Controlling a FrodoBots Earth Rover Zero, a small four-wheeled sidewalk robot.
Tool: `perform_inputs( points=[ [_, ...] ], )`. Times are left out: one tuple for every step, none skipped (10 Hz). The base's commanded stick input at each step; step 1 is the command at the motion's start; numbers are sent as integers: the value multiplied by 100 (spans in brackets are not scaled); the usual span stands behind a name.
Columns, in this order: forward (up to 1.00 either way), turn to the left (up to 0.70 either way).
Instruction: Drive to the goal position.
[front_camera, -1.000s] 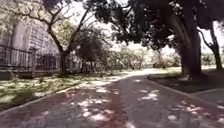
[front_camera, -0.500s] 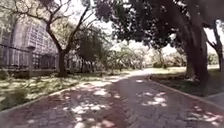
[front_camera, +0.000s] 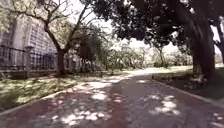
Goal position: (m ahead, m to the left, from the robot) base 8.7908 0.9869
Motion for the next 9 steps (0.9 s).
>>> perform_inputs(
  points=[
    [70,0],
    [70,0],
    [70,0],
    [70,0],
    [70,0],
    [70,0],
    [70,0],
    [70,0],
    [70,0]
  ],
)
